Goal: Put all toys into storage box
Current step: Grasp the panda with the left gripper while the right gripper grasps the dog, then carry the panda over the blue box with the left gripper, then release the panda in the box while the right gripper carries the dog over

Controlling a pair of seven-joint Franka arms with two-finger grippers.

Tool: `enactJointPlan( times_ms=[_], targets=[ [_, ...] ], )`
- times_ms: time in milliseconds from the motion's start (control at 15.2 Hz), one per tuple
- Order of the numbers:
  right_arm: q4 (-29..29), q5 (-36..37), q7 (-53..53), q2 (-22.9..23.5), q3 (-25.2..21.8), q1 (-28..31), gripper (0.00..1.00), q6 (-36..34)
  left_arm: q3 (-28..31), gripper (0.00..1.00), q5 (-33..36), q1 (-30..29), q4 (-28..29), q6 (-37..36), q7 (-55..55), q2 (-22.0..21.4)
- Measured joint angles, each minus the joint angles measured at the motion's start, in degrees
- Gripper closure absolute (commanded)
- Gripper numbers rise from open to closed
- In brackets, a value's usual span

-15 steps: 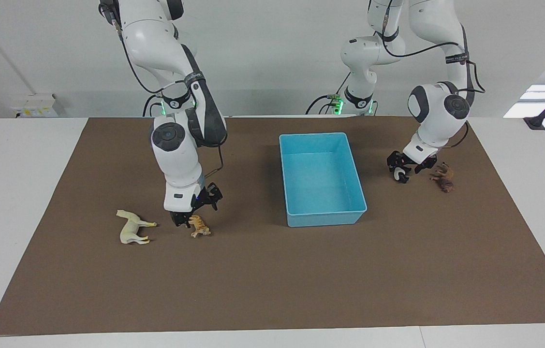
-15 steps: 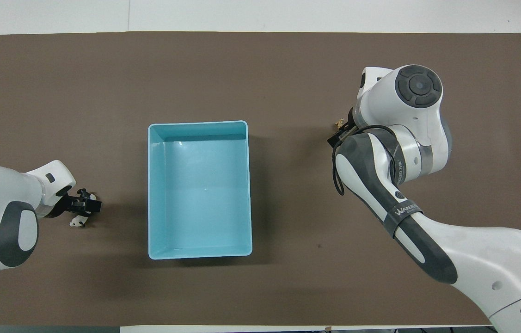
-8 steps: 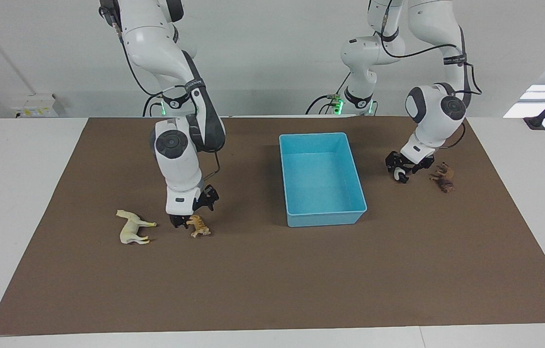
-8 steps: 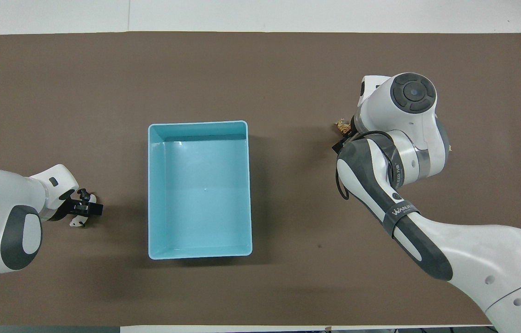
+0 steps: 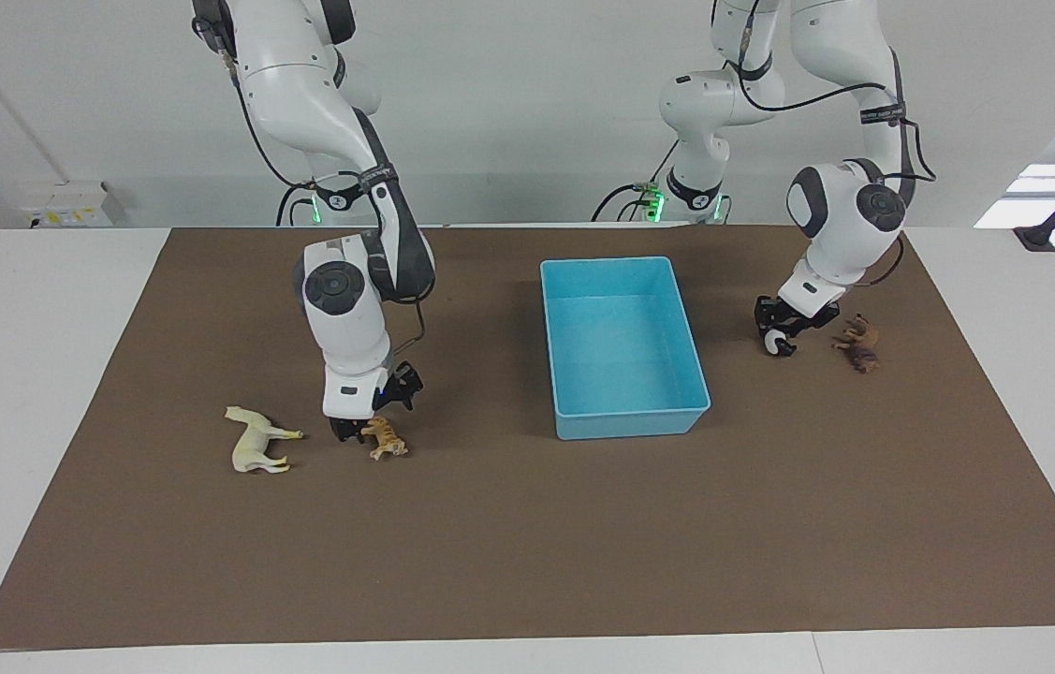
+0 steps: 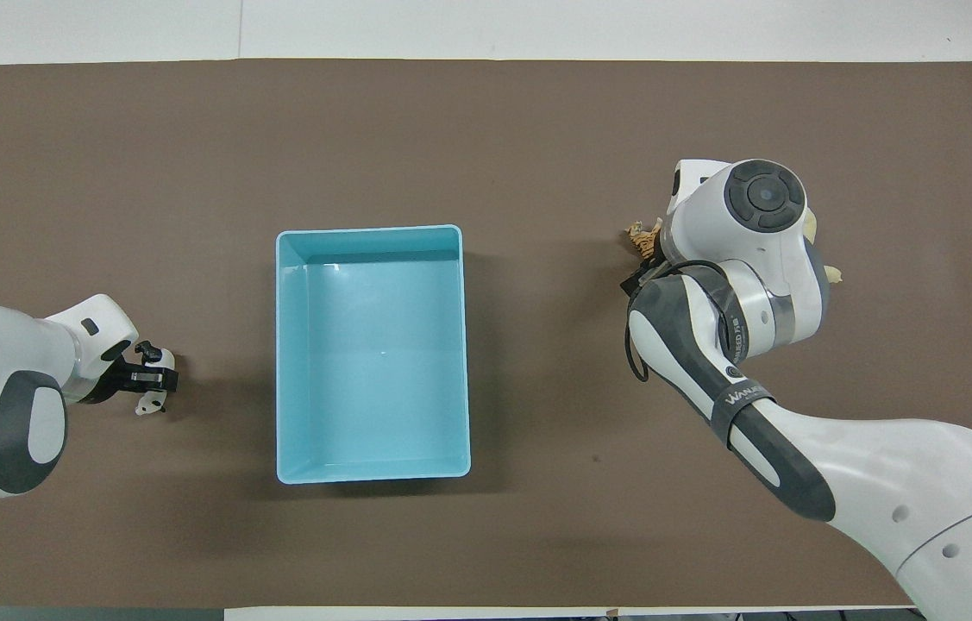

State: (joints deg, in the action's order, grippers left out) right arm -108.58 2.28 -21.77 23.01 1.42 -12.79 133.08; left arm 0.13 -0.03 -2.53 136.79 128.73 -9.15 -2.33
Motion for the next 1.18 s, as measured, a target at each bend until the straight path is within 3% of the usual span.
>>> enactJointPlan(
  times_ms=[131, 393, 590, 787, 852, 918, 984, 1180],
  targets=[
    [-0.1, 0.0, 1.2, 0.0, 0.0, 0.3, 0.51, 0.0, -0.4, 0.97, 0.0, 1.0, -7.6, -7.9, 4.7, 0.1],
    [-0.6, 0.0, 3.2, -0.1, -0.1, 0.4, 1.00, 2.2, -1.1, 0.96, -1.4, 9.7, -23.1, -20.3, 22.8, 3.0],
    [-3.5, 0.1, 4.0, -1.6, 0.0, 0.4, 1.00, 6.3, -1.6, 0.94, -3.2, 18.7, -27.9, -20.7, 38.6, 6.0],
    [-4.3, 0.1, 4.0, -1.9, 0.0, 0.4, 1.00, 7.3, -1.7, 0.84, -3.4, 25.3, -24.7, -15.1, 48.4, 7.0],
    [-4.3, 0.1, 4.0, -1.9, 0.0, 0.4, 1.00, 7.2, -1.7, 0.58, -3.4, 26.8, -22.7, -13.0, 50.5, 6.8],
    [-4.2, 0.2, 4.0, -1.9, 0.0, 0.4, 1.00, 7.0, -1.7, 0.11, -3.4, 28.0, -21.0, -11.5, 52.1, 6.6],
    [-3.8, 0.2, 4.0, -1.9, 0.0, 0.3, 1.00, 6.0, -1.7, 0.00, -3.4, 28.8, -19.7, -11.0, 53.1, 6.3],
    [-0.3, 0.2, 5.8, -2.0, 0.2, -0.4, 1.00, -1.0, -1.2, 0.00, -3.4, 29.2, -18.8, -11.6, 53.5, 5.2]
  ],
)
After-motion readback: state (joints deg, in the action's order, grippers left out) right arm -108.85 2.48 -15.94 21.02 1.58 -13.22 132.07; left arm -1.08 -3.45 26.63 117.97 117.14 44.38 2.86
